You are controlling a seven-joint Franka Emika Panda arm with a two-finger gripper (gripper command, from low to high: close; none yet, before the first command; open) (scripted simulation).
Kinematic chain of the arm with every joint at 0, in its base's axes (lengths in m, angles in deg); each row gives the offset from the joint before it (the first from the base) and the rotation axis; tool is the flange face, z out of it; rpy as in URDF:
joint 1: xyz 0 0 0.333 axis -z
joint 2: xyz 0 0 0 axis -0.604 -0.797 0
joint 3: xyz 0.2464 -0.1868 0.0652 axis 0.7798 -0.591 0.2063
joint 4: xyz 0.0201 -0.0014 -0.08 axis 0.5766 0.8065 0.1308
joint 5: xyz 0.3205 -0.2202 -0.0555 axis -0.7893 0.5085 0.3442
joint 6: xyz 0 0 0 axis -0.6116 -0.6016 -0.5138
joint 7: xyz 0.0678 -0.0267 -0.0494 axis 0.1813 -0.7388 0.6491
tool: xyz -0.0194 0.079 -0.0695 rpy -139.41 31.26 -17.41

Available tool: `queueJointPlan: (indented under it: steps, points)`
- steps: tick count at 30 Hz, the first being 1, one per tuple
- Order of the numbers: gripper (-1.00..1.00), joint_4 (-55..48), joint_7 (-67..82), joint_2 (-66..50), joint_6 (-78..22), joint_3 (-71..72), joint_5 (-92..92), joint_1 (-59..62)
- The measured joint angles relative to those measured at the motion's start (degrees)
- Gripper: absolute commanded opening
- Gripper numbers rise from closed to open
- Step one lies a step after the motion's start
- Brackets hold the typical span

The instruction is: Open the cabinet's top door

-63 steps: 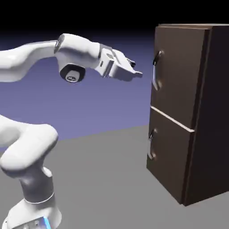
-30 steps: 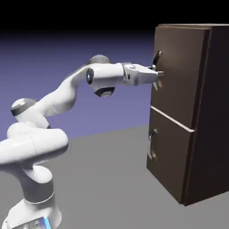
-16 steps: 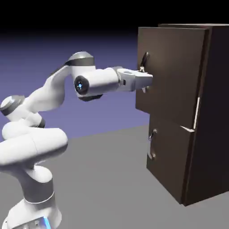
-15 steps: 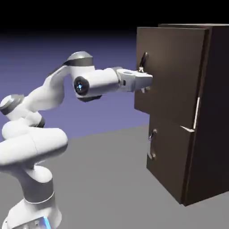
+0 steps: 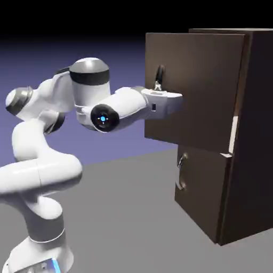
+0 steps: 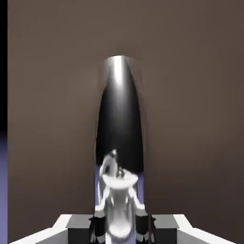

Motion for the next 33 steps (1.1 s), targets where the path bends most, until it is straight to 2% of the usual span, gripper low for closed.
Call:
queueJointPlan:
  steps: [8, 15, 23, 32, 33]
  points:
    - [-1.00, -8.5, 13.2, -16.0, -18.9, 0.0, 13.8, 12.5]
    - [-1.00, -21.0, 26.7, -30.5, -29.0, 6.3, 28.6, 23.5]
    - [-1.00, -36.2, 37.2, -47.2, -30.6, 16.9, 44.3, 32.2]
    - [-1.00, -48.4, 37.4, -65.8, -25.0, 28.9, 56.5, 36.6]
    - [1.00, -48.9, 37.1, -66.9, -24.5, 29.5, 57.1, 36.7]
